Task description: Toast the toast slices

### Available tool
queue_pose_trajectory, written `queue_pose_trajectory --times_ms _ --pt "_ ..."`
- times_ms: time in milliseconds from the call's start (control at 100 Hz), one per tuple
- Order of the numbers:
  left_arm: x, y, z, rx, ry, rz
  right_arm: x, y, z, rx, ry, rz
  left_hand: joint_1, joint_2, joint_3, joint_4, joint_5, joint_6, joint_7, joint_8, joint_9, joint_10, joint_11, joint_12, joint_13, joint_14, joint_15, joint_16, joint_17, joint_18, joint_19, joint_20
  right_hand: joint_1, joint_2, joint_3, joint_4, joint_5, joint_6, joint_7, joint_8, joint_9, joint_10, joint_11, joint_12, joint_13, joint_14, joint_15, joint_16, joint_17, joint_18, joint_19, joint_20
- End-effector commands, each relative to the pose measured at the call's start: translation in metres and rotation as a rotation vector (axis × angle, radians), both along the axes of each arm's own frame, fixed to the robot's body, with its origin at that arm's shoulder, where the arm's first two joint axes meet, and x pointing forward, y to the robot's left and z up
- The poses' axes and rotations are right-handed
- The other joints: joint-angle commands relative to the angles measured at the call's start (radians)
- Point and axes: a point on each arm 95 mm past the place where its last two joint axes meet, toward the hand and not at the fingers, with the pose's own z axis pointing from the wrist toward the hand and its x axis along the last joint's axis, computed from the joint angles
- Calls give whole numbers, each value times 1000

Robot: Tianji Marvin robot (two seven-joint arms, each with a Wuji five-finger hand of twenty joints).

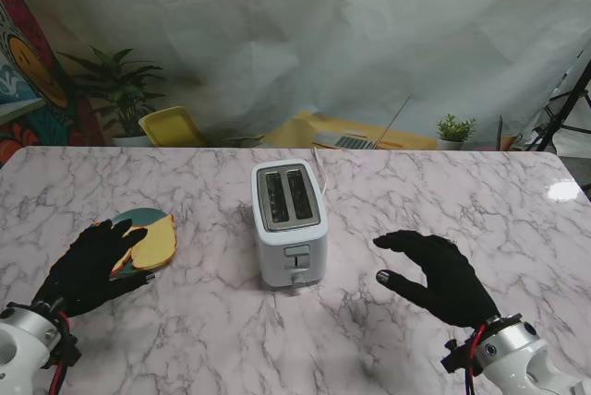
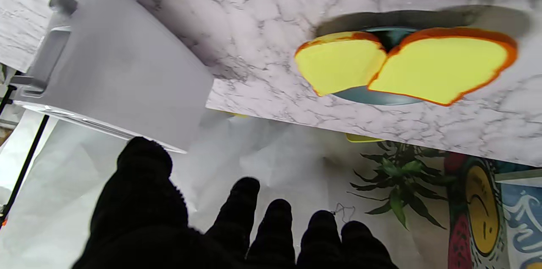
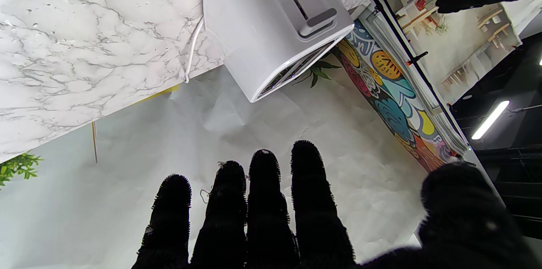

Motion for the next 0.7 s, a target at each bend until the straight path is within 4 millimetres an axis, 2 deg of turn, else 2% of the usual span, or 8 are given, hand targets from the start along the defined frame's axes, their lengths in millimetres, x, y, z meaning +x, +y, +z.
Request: queue_pose_trajectory --times_ms 0,120,160,400,480,560,650,690 --pt "0 10 -5 27 34 1 -1 0 -2 2 7 1 -27 -43 -3 -20 -51 7 -21 -18 -26 -11 7 2 -11 -19 19 -4 0 -55 -5 24 13 41 -19 18 18 15 4 -17 15 7 5 1 7 -9 -10 -18 2 -2 5 -15" --pt "2 27 -11 92 56 -13 -1 0 -2 4 11 1 -29 -77 -1 -26 -74 9 -35 -30 -43 -9 8 2 -3 -20 29 -4 0 -62 4 40 16 41 -20 18 19 17 4 -17 17 7 7 2 9 -9 -9 -18 3 -2 7 -16" --pt "3 32 -14 114 59 -18 -1 0 -2 5 11 1 -35 -84 9 -28 -81 10 -40 -44 -49 -12 17 4 -4 -22 37 -7 -5 -66 12 65 16 41 -20 18 21 17 4 -17 20 7 8 3 11 -8 -9 -18 5 -1 7 -16" --pt "10 64 -29 219 85 -12 0 1 -2 10 17 3 -8 -120 16 -27 -106 8 -40 -52 -60 -33 36 9 13 -52 61 -9 10 -109 20 84 20 40 -21 18 25 19 5 -18 25 9 10 3 14 -8 -8 -17 5 -2 10 -18" --pt "12 72 -33 260 110 -14 0 2 -1 11 20 7 40 -149 31 -21 -106 9 -36 -52 -62 -31 39 8 22 -62 75 -7 22 -124 28 89 21 41 -22 18 26 19 5 -18 25 11 11 4 14 -8 -8 -18 5 -2 11 -18" --pt "14 78 -37 303 134 -19 0 3 -1 13 21 10 99 -177 51 -11 -142 20 -38 -50 -71 -23 27 4 16 -62 104 6 28 -129 46 95 22 40 -23 18 27 19 5 -18 25 10 11 4 15 -7 -8 -17 6 -2 12 -19" --pt "19 82 -42 350 150 -32 0 3 -1 14 22 10 138 -196 79 -7 -162 41 -29 -38 -78 1 24 24 16 -49 126 28 23 -112 98 103 23 41 -23 19 28 20 6 -18 26 9 12 4 16 -8 -7 -17 4 -1 12 -19" --pt "22 84 -44 369 160 -36 0 4 -1 16 23 9 146 -199 93 -6 -171 50 -34 -34 -92 4 -8 20 13 -45 122 34 19 -106 122 100 24 39 -24 19 32 22 7 -17 30 11 13 5 18 -8 -6 -17 6 -1 13 -19"
